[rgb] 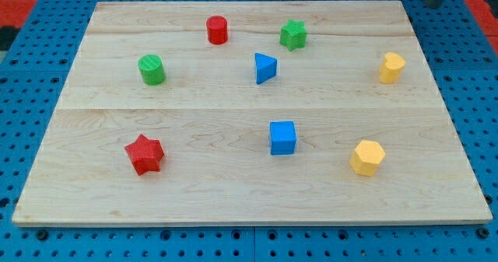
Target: Slide green star towards blue triangle
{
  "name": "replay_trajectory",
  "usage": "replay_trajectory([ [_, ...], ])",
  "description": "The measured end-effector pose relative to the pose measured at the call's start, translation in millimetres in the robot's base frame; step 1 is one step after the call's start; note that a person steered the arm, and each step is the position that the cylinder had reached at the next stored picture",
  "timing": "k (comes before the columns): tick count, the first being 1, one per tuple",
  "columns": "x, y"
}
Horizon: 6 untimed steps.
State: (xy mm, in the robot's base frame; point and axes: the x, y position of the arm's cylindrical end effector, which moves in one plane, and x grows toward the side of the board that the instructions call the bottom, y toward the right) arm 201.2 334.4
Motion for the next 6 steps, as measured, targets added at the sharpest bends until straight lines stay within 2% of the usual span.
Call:
replay_trajectory([
  [1, 27.0, -53.6],
  [3, 36.4, -148.7],
  [5, 64.6, -250.3],
  [6, 90.8, -250.9],
])
